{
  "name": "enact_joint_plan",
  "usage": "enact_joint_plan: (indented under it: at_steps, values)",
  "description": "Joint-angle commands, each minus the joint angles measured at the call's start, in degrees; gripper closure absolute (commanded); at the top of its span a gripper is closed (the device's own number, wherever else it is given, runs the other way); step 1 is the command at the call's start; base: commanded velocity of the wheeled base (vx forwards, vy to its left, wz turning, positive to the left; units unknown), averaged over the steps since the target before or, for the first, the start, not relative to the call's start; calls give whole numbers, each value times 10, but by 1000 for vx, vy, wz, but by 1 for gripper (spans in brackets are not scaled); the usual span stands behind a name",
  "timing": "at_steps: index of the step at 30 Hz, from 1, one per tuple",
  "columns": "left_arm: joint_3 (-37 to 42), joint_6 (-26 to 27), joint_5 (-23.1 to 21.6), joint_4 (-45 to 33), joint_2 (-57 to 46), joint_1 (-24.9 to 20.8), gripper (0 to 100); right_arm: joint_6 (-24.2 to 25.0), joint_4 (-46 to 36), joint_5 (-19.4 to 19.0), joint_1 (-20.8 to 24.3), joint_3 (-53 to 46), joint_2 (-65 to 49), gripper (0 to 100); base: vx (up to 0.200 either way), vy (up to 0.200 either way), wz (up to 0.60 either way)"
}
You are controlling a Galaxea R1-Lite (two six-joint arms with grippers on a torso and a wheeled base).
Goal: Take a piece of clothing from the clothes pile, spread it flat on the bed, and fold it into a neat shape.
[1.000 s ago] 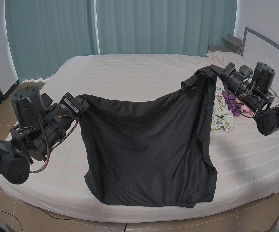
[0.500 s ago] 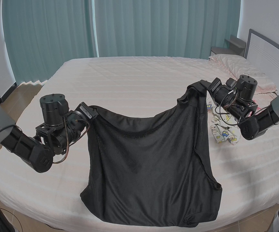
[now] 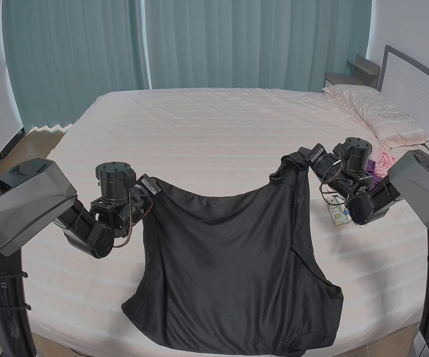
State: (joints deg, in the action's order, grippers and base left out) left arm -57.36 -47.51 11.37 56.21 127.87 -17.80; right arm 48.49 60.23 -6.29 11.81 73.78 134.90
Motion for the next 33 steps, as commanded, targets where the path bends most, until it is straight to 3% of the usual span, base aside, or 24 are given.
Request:
enact_joint_plan:
  at_steps: [1, 4, 7, 8, 10, 15, 18, 22, 25, 29, 31, 32, 33]
  values:
    - [-39, 0, 7, -2, 69, 14, 0, 0, -5, 4, -2, 25, 50, 0, 0, 0, 0]
    - [-56, 2, 8, -2, 90, 22, 0, -2, -18, 6, -4, 37, 67, 0, 0, 0, 0]
    - [-70, 42, 15, 4, 114, 35, 0, -9, -62, 24, -14, 62, 80, 0, 0, 0, 0]
    - [-82, 73, 27, 5, 121, 52, 0, -11, -98, 58, -26, 96, 93, 0, 0, 0, 0]
    - [-101, 75, 35, 2, 124, 63, 0, -11, -120, 79, -35, 125, 108, 0, 0, 0, 0]
    - [-108, 75, 36, -1, 122, 83, 0, -22, -187, 85, -49, 135, 111, 0, 0, 0, 0]
    - [-91, 75, 35, -1, 120, 87, 0, -31, -211, 82, -57, 131, 108, 0, 0, 0, 0]
    - [-51, 68, 36, 5, 96, 87, 0, -78, -219, 87, -66, 123, 113, 0, 0, 0, 0]
    - [22, 15, 28, 5, 25, 81, 0, -66, -202, 90, -68, 77, 84, 0, 0, 0, 0]
    - [124, -33, -13, 7, -53, 73, 0, -71, -155, 43, -67, -50, 20, 0, 0, 0, 0]
    - [124, -33, -13, 7, -53, 73, 0, -71, -155, 43, -67, -50, 20, 0, 0, 0, 0]
    - [195, -68, -33, 13, -90, 63, 0, -96, -85, -6, -65, -159, -14, 0, 0, 0, 0]
    - [213, -80, -43, 20, -97, 61, 0, -109, -60, -14, -64, -189, -19, 0, 0, 0, 0]
